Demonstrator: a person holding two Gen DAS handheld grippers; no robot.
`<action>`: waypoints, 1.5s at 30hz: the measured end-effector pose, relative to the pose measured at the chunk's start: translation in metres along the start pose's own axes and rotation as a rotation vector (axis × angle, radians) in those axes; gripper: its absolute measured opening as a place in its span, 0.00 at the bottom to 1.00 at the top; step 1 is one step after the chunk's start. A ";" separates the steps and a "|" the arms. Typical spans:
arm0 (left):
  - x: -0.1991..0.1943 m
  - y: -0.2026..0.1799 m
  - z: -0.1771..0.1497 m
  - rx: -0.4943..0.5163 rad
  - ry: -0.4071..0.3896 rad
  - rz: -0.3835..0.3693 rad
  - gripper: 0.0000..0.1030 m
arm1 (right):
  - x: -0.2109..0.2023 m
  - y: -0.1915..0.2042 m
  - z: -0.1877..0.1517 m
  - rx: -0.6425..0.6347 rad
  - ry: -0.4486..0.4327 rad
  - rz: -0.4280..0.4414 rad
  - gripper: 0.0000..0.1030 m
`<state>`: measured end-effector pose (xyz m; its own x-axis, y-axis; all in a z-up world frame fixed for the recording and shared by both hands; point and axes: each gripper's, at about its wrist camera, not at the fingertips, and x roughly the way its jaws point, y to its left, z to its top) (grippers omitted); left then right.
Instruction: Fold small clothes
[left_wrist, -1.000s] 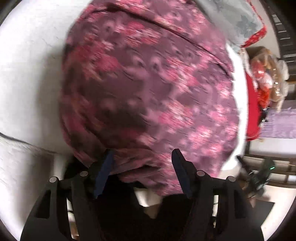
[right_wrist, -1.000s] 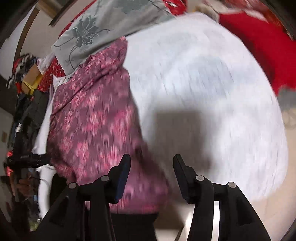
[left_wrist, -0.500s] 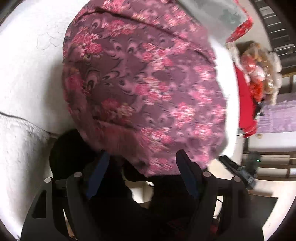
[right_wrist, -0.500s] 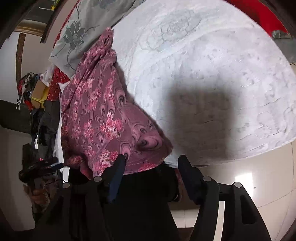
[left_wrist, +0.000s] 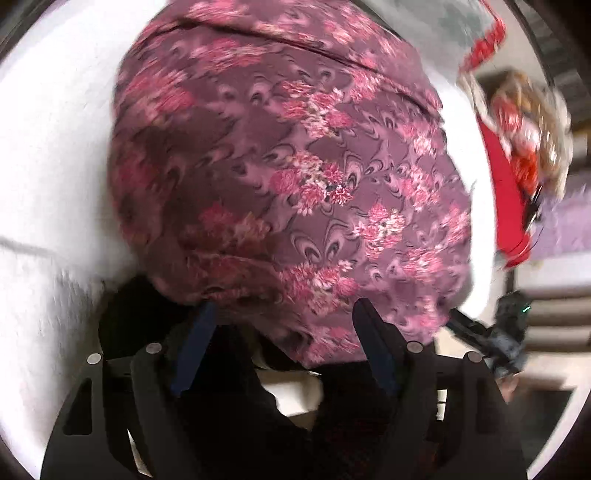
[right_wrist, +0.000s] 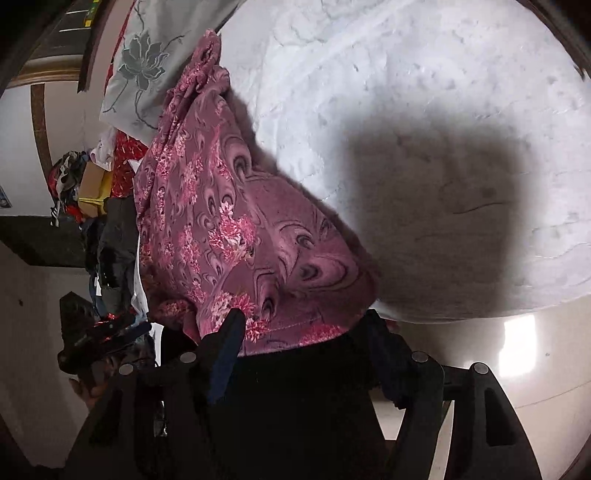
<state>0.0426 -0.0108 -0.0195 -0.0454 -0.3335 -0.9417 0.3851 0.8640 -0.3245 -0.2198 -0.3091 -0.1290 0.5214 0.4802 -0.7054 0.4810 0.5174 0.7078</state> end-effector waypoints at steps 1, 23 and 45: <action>0.005 -0.004 0.002 0.022 0.001 0.025 0.74 | 0.003 0.000 0.000 0.001 0.004 0.005 0.66; -0.032 0.046 -0.002 -0.183 0.016 -0.320 0.06 | -0.024 0.056 0.001 -0.198 -0.149 0.162 0.02; -0.093 0.138 0.071 -0.492 -0.272 -0.565 0.06 | -0.038 0.135 0.099 -0.216 -0.334 0.264 0.02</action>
<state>0.1651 0.1129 0.0294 0.1386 -0.7967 -0.5883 -0.0827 0.5826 -0.8085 -0.1048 -0.3280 -0.0030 0.8213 0.3794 -0.4260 0.1624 0.5604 0.8122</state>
